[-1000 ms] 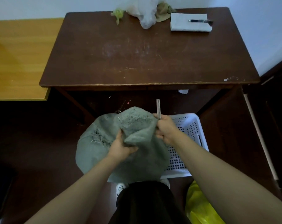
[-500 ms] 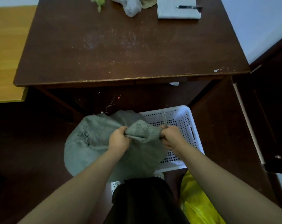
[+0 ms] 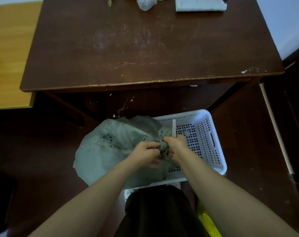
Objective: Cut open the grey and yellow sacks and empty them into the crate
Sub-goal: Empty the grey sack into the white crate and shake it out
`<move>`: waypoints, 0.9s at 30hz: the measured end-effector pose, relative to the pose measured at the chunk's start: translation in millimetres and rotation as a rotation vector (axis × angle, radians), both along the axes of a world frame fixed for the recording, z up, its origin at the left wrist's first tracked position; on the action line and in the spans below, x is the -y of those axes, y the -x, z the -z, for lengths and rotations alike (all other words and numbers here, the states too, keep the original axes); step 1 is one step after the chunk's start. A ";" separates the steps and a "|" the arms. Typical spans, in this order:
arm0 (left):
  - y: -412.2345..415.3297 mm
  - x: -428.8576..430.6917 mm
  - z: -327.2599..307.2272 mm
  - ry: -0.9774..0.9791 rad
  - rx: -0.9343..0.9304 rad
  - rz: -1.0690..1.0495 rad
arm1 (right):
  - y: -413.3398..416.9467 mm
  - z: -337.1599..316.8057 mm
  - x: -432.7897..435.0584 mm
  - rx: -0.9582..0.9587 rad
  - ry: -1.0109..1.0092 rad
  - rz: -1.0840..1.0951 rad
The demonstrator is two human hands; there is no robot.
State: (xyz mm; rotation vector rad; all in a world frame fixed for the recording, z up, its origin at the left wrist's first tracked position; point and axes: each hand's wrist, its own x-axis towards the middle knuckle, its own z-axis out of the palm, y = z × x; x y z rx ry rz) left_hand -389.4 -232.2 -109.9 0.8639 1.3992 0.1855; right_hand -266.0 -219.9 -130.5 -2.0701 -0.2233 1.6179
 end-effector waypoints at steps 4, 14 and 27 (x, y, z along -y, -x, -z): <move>42.9 -18.2 24.4 -0.306 -0.442 -0.023 | -13.1 10.7 12.8 0.033 0.010 -0.036; 81.9 -64.4 105.5 -0.468 -0.827 0.613 | -43.8 30.1 36.2 0.008 0.000 0.003; 11.8 -28.0 -20.0 -0.245 -0.041 -0.202 | -55.4 53.6 55.6 0.118 0.070 -0.142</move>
